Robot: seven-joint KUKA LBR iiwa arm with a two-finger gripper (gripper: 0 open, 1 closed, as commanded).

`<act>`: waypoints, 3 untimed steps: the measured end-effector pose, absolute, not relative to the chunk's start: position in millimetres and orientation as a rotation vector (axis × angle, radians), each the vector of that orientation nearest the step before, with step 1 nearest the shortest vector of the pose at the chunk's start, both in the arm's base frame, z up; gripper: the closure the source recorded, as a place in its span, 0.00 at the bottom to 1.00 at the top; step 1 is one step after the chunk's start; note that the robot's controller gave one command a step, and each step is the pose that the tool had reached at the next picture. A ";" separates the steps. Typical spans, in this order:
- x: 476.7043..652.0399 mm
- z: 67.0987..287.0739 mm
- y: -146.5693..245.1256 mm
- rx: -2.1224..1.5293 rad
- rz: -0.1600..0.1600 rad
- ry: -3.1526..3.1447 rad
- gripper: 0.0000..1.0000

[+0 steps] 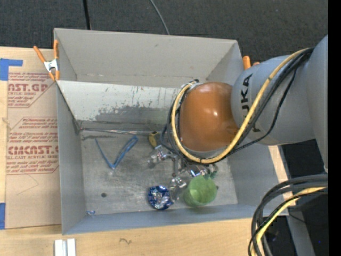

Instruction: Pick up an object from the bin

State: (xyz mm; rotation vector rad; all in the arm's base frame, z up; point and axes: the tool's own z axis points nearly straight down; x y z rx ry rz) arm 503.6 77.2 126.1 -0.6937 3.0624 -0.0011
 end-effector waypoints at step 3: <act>486.6 74.0 78.2 -1.040 -0.003 2.947 1.00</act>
Offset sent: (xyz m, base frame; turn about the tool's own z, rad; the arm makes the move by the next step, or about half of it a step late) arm -0.0217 -0.0194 -0.0561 -0.1643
